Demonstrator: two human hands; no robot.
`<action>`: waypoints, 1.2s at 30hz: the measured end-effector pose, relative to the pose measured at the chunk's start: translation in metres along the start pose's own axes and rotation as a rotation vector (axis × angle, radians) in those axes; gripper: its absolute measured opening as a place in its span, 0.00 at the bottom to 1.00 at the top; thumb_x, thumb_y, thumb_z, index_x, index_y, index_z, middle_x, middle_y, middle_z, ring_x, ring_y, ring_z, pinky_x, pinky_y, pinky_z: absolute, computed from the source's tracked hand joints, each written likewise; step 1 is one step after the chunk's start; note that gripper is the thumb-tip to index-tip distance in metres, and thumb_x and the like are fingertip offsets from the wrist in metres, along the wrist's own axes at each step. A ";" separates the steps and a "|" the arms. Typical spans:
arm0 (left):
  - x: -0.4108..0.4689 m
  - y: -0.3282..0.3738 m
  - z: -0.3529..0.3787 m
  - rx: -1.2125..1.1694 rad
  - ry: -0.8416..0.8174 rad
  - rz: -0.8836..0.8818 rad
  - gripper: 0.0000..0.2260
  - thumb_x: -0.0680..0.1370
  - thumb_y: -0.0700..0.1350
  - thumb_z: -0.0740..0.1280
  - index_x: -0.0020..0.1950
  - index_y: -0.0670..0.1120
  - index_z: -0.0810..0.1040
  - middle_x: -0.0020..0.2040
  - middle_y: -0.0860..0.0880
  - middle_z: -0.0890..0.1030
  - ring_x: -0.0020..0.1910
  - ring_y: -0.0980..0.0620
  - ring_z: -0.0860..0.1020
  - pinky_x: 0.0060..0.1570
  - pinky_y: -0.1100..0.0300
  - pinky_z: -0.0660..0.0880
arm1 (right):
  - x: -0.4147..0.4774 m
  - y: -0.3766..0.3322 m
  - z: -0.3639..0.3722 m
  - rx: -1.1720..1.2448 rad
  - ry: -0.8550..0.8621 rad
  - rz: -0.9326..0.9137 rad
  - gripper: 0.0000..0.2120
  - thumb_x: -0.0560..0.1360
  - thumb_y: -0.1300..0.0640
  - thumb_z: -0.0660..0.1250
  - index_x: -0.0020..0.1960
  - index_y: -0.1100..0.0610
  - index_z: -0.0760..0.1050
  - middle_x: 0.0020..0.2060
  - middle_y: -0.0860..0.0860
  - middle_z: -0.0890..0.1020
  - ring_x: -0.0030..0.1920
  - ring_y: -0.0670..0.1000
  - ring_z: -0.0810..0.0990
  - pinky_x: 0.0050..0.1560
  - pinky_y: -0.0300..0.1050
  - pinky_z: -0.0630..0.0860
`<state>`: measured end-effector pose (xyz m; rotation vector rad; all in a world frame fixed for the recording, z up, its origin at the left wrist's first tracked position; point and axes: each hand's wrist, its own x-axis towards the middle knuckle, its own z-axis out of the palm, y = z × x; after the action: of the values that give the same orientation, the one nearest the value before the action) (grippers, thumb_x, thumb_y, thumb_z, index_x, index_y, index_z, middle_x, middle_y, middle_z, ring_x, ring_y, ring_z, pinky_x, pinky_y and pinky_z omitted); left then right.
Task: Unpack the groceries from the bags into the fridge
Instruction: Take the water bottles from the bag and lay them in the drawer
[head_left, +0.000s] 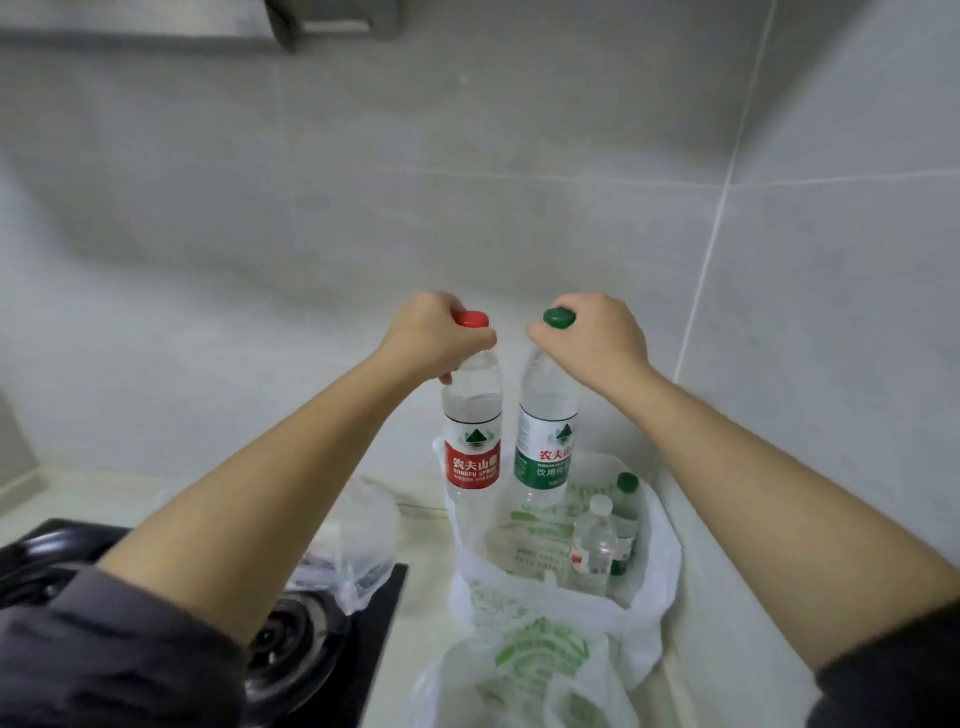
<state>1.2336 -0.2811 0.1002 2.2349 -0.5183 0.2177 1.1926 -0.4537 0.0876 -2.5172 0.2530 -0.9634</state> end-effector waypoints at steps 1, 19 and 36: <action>-0.013 -0.005 -0.010 0.007 0.013 -0.013 0.07 0.73 0.48 0.69 0.48 0.46 0.76 0.30 0.49 0.77 0.24 0.53 0.75 0.17 0.71 0.64 | -0.008 -0.009 0.004 0.030 -0.017 -0.018 0.17 0.69 0.49 0.68 0.29 0.56 0.65 0.26 0.49 0.70 0.33 0.54 0.70 0.30 0.43 0.61; -0.262 -0.178 -0.018 0.088 0.112 -0.388 0.05 0.71 0.45 0.71 0.44 0.47 0.77 0.39 0.49 0.80 0.25 0.55 0.77 0.24 0.64 0.74 | -0.235 -0.057 0.139 0.349 -0.539 -0.073 0.10 0.68 0.50 0.70 0.35 0.56 0.74 0.29 0.50 0.77 0.34 0.52 0.77 0.32 0.46 0.72; -0.356 -0.234 0.030 0.142 0.250 -0.583 0.06 0.72 0.46 0.70 0.45 0.49 0.75 0.37 0.54 0.77 0.37 0.54 0.77 0.38 0.53 0.79 | -0.315 -0.041 0.179 0.348 -0.630 -0.005 0.08 0.69 0.50 0.72 0.41 0.54 0.77 0.33 0.49 0.80 0.38 0.53 0.78 0.39 0.47 0.76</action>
<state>1.0138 -0.0619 -0.1932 2.3470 0.2943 0.2270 1.0794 -0.2590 -0.1994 -2.3468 -0.1075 -0.1566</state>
